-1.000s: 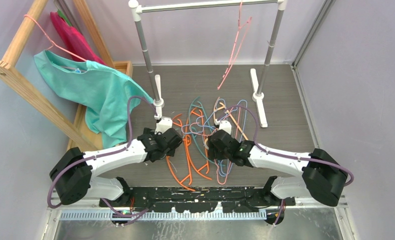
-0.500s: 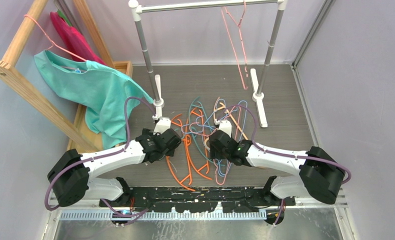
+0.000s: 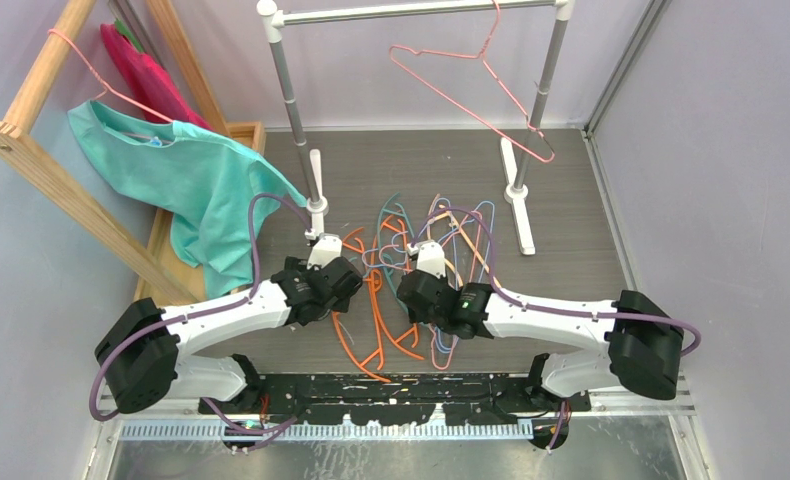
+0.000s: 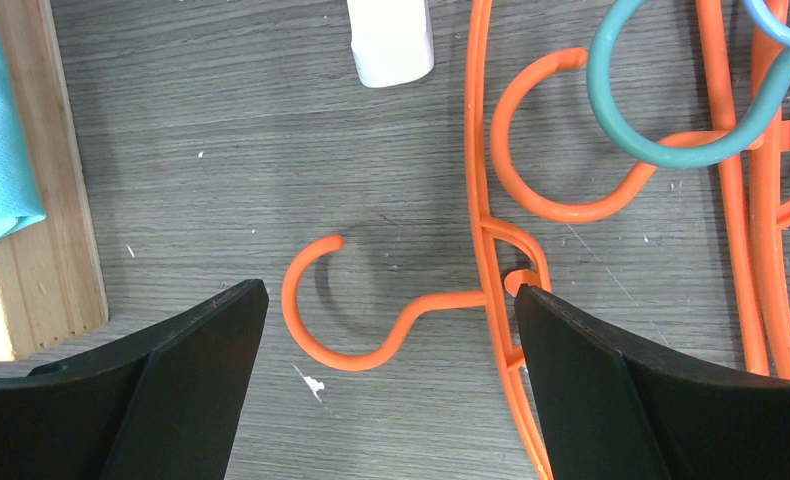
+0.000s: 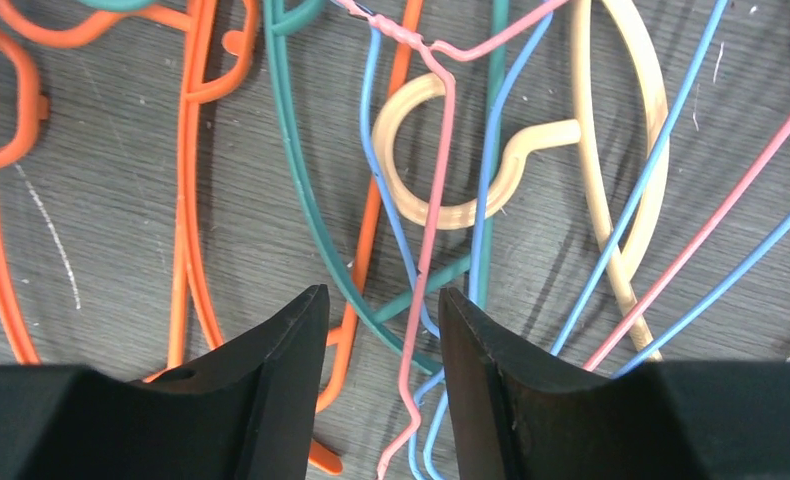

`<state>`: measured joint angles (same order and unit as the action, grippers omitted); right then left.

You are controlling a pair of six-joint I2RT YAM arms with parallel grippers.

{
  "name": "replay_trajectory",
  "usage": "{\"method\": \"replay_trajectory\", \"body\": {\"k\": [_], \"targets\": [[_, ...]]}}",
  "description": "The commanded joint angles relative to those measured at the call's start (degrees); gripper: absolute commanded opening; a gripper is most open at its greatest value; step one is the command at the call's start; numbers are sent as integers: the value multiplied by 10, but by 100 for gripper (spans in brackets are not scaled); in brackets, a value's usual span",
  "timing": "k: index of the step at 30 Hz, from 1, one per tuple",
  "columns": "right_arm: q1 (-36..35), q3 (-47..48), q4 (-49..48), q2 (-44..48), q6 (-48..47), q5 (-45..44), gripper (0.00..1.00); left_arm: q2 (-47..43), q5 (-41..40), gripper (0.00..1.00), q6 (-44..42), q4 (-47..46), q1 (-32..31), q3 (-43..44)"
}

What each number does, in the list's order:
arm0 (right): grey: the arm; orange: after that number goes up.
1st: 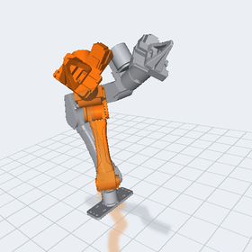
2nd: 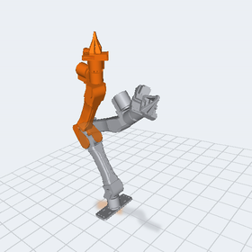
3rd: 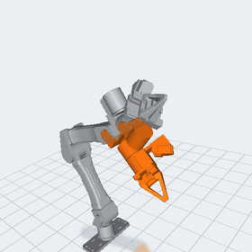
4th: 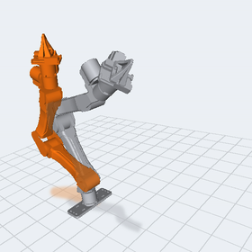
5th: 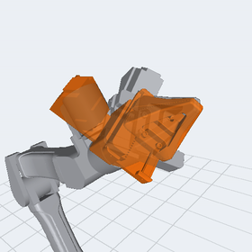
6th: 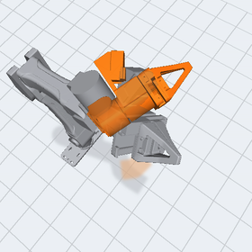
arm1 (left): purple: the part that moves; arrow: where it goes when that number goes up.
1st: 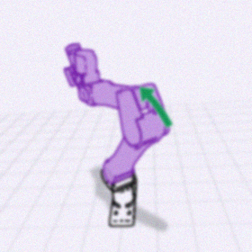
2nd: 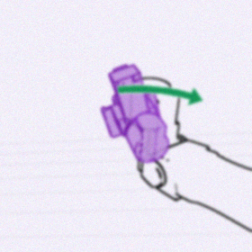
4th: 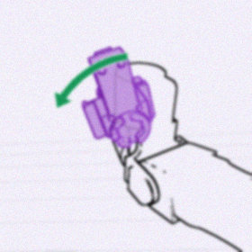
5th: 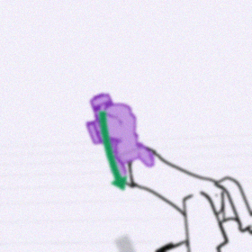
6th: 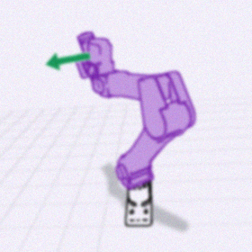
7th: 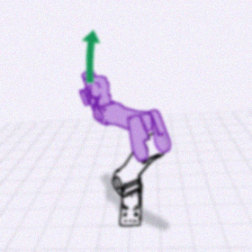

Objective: Organize the hangers

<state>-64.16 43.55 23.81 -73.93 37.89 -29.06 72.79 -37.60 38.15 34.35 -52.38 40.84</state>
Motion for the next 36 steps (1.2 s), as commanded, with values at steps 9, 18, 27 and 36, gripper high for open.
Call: {"method": "replay_trajectory", "body": {"k": [9,18,27,36], "targets": [[0,-29,-19,-20,42,0,43,-5,-10,98,10,-12,0,-1],[0,-57,-37,-29,58,3,35,-5,-8,98,10,-11,0,0],[0,-33,-23,-5,49,3,1,-5,-10,98,10,-7,0,4],[0,38,-13,106,59,-18,1,-18,-11,98,12,-11,0,0]]}}
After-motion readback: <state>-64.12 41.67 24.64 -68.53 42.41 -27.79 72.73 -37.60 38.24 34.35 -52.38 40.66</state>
